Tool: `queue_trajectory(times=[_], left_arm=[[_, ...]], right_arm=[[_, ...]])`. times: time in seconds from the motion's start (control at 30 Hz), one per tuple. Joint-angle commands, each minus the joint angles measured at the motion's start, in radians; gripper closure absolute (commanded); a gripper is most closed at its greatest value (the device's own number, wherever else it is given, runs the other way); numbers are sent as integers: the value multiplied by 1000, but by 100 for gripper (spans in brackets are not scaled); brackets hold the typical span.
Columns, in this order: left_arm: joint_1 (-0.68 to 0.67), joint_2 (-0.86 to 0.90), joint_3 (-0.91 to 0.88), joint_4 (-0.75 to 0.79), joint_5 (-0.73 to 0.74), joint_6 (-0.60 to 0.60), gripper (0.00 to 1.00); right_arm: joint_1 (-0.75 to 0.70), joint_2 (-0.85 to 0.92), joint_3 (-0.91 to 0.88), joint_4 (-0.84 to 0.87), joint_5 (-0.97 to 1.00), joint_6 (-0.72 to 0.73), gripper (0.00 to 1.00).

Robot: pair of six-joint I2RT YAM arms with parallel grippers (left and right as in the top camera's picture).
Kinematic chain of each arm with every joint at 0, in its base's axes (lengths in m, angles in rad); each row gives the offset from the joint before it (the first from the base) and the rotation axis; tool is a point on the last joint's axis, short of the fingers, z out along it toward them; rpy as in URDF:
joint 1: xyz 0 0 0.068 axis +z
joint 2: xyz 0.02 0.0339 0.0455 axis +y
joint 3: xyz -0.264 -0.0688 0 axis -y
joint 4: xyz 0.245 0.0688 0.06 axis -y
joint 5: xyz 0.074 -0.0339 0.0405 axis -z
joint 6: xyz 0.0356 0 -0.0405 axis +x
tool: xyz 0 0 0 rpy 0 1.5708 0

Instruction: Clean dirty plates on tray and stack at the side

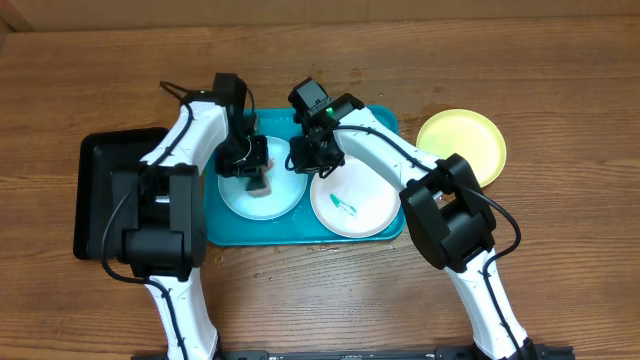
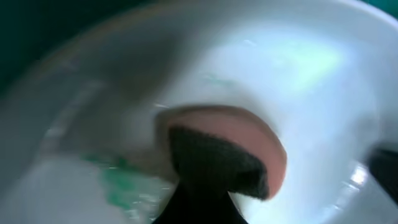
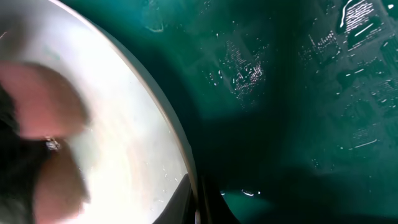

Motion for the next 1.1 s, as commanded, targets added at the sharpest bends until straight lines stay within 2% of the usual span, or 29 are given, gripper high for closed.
queue_trajectory(times=[0.0,0.1,0.23,0.33,0.37,0.4,0.43,0.53,0.67,0.7,0.73,0.83,0.93,1.07], left_arm=[[22,46,-6,0,-552,-76,96],[22,39,31,-23,-654,-105,96],[20,30,95,-42,-574,-111,96],[20,24,140,-50,-349,-85,96],[20,21,166,-49,-124,3,96],[20,20,177,-49,-16,51,96],[21,19,194,-49,156,127,96],[20,19,205,-48,393,193,96],[19,19,198,-70,373,193,96],[19,20,198,-86,344,193,93],[19,21,198,-100,309,192,84],[19,21,198,-144,182,192,87],[19,21,198,-180,114,192,84],[20,21,198,-191,106,193,73]], right_arm=[[-10,5,0,-12,89,16,96],[-10,5,0,-11,89,16,96],[-10,5,0,-11,89,16,96],[-10,5,0,-8,89,16,96],[-10,5,0,-7,89,16,96],[-10,5,0,-7,89,16,96],[-10,5,0,-7,89,16,96],[-10,5,0,-7,89,16,96],[-10,5,0,-7,89,16,96],[-10,5,0,-7,89,16,96],[-10,5,0,-7,89,16,96],[-10,5,0,-7,89,16,96],[-10,5,0,-7,89,16,96],[-10,5,0,-7,89,16,96]])
